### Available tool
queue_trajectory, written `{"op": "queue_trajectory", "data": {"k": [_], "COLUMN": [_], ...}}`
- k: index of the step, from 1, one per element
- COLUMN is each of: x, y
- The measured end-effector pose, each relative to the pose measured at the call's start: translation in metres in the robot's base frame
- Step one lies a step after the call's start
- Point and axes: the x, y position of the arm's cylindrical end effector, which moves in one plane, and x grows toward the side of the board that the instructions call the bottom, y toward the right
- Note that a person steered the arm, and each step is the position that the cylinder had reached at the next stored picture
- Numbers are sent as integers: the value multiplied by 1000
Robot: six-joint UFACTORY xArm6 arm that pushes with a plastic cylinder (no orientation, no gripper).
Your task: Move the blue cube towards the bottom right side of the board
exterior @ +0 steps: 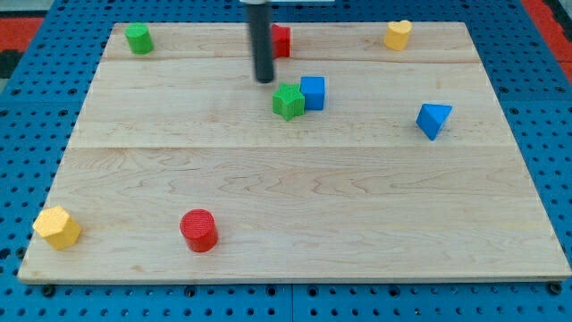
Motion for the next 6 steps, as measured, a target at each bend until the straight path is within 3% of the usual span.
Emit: {"op": "queue_trajectory", "data": {"k": [1,2,3,4,6], "x": [16,67,16,6,120], "y": [75,74,77,39,59]}}
